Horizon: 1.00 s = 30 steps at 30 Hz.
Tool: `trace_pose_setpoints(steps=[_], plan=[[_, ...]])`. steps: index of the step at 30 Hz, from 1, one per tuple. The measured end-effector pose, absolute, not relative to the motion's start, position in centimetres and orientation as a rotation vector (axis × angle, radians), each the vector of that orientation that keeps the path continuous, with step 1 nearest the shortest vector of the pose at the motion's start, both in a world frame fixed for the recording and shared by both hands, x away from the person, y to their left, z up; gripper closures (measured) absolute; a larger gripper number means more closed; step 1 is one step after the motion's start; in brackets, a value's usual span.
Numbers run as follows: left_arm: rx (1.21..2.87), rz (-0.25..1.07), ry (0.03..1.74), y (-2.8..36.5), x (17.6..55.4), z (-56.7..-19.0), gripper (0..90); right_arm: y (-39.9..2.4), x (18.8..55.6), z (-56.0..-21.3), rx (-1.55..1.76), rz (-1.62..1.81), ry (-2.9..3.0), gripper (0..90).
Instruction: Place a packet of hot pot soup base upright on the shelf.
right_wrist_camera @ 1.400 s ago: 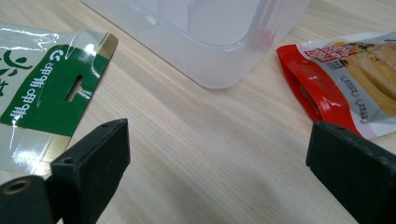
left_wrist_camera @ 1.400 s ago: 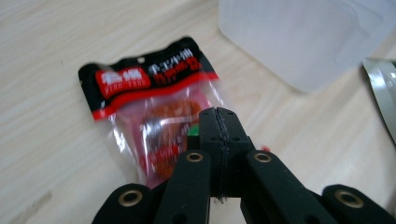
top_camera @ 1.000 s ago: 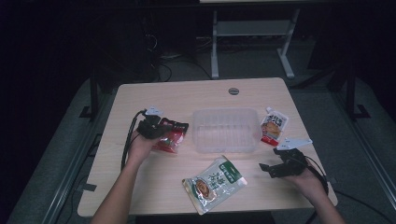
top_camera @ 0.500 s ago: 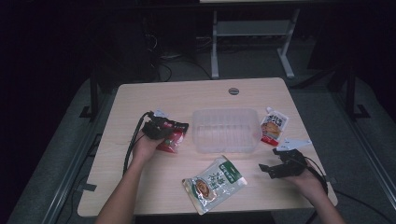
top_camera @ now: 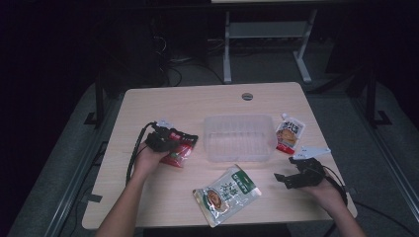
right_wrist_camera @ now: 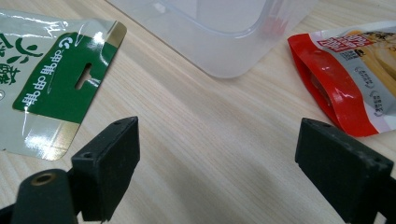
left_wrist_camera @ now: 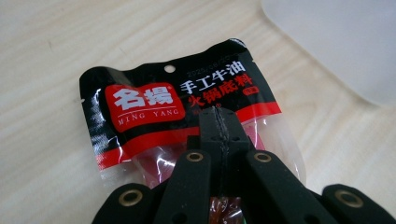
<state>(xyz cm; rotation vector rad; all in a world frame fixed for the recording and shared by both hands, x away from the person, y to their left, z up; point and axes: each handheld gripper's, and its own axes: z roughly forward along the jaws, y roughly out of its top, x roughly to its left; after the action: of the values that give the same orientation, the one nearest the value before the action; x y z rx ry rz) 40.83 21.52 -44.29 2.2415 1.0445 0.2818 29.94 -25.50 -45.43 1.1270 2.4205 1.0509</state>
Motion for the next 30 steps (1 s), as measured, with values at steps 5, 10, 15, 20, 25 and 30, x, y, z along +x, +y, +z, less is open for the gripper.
trace_pose_setpoints(steps=[5, 10, 15, 20, 25, 30], plan=[[2.236, 0.218, 1.035, 21.9, 40.0, -44.3, 89.7, -25.5, 29.9, -45.5, 1.144, 1.048, 2.423, 13.4], [2.257, 0.182, 1.012, 21.8, 38.7, -44.2, 89.8, -25.5, 29.9, -45.4, 1.14, 1.043, 2.423, 13.4], [2.299, 0.169, 0.964, 21.7, 37.0, -44.1, 89.7, -25.5, 29.8, -45.5, 1.143, 1.04, 2.425, 13.4], [2.321, 0.158, 0.936, 21.3, 36.3, -44.1, 89.7, -25.4, 29.8, -45.5, 1.144, 1.036, 2.424, 13.4], [2.299, 0.185, 0.934, 22.0, 35.9, -43.4, 89.7, -25.6, 29.9, -45.5, 1.137, 1.037, 2.418, 13.4], [2.262, 0.299, 0.961, 23.6, 36.5, -42.4, 89.7, -25.6, 29.9, -45.5, 1.13, 1.037, 2.422, 13.4]])
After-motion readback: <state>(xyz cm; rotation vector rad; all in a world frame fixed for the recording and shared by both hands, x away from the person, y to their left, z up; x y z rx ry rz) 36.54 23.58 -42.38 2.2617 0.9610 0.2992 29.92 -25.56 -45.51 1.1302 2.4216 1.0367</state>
